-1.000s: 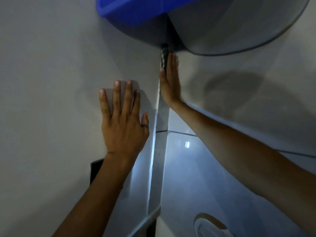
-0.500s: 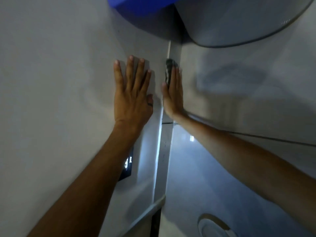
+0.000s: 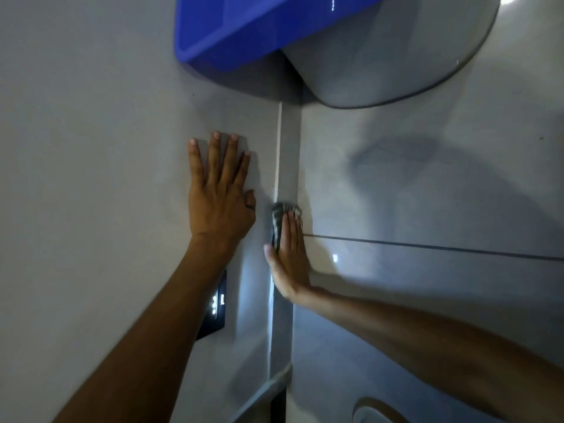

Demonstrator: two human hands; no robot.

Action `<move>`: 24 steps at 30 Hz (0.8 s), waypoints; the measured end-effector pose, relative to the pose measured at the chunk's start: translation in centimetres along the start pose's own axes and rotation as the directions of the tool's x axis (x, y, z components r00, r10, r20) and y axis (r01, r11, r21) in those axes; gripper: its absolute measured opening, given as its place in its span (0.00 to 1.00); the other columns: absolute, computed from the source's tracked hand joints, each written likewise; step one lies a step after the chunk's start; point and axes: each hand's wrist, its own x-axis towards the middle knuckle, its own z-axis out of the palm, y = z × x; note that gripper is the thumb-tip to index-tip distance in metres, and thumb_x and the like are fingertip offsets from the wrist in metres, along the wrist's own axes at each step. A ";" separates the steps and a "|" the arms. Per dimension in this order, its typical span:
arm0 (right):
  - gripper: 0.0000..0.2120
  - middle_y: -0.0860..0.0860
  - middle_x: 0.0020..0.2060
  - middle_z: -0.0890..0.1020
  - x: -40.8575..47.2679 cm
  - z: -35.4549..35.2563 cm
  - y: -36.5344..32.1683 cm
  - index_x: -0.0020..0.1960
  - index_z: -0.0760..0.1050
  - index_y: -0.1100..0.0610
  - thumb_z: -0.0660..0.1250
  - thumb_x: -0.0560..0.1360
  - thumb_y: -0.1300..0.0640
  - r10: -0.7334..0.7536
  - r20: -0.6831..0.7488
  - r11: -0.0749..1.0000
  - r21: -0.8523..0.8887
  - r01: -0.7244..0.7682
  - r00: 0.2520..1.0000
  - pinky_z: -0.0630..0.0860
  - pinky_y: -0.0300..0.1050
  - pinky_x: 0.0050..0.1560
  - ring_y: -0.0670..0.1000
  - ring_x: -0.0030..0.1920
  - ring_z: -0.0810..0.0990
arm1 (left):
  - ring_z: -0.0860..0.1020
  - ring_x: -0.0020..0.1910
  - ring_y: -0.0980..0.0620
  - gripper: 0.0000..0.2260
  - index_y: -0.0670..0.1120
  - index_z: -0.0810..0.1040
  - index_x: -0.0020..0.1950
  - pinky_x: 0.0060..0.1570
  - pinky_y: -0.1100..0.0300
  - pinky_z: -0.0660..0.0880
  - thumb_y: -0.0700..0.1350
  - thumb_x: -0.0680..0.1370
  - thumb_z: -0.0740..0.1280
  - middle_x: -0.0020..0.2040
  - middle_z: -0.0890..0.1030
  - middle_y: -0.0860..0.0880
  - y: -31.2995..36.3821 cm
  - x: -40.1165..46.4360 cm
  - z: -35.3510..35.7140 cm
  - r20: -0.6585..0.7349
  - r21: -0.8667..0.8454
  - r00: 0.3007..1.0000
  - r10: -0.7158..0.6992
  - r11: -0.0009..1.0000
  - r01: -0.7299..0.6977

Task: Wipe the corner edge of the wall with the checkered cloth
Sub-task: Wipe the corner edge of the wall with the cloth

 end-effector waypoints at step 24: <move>0.39 0.52 0.85 0.42 4.2 -0.5 1.1 0.84 0.37 0.50 0.50 0.81 0.36 -0.087 -0.017 0.994 -0.074 0.086 0.996 0.47 0.60 0.86 0.53 0.86 0.41 | 0.39 0.87 0.38 0.33 0.50 0.45 0.88 0.79 0.33 0.31 0.61 0.86 0.47 0.88 0.42 0.43 -0.1 -0.2 -0.9 0.051 -0.033 0.998 0.021 0.999 -0.020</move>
